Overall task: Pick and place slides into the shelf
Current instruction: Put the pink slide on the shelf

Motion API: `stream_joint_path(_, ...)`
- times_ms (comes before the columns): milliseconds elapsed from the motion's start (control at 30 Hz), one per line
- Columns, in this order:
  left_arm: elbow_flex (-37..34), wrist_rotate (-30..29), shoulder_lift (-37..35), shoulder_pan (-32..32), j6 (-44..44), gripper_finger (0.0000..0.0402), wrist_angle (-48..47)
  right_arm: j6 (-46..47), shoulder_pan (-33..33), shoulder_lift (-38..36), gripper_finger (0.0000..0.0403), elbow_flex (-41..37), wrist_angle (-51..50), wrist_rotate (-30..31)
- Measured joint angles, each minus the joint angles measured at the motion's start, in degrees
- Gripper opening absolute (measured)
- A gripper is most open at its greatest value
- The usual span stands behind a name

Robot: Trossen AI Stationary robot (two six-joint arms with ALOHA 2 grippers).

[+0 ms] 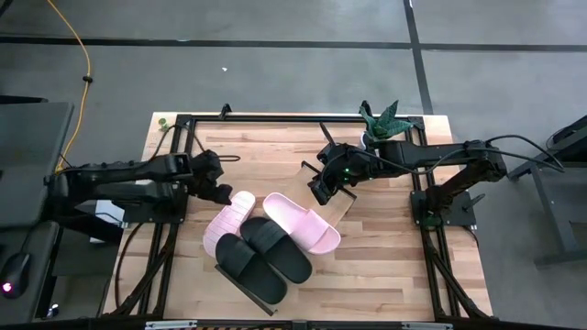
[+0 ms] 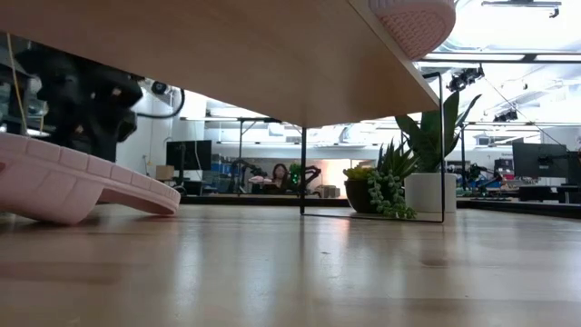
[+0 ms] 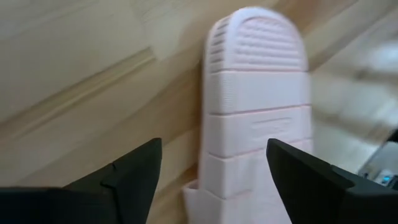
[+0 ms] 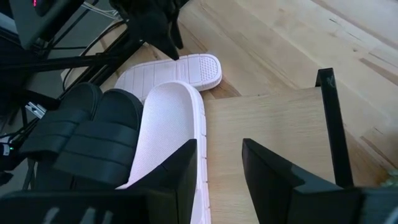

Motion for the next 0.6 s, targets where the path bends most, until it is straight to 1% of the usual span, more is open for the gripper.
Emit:
stream_joint_path(167, 0.0, 0.3, 6.1, 0.0, 2.3, 0.0279, 1.8, 0.1, 0.1, 0.0, 0.0119, 0.0, 0.0, 0.0)
stream_joint_path(333, 0.0, 4.4, 10.8, 0.0, 2.5, 0.0282, 6.7, 0.0, 0.2, 0.0, 0.0119, 0.0, 0.0, 0.0)
stream_joint_path(467, 0.0, 5.8, 12.7, 0.0, 2.5, 0.0282, 8.9, 0.0, 0.2, 0.0, 0.0119, 0.0, 0.0, 0.1)
stream_joint_path(600, 0.0, 7.1, 12.8, 0.0, 2.6, 0.0282, 9.9, -0.2, 0.2, 0.0, 0.0119, 0.0, -0.1, 0.2)
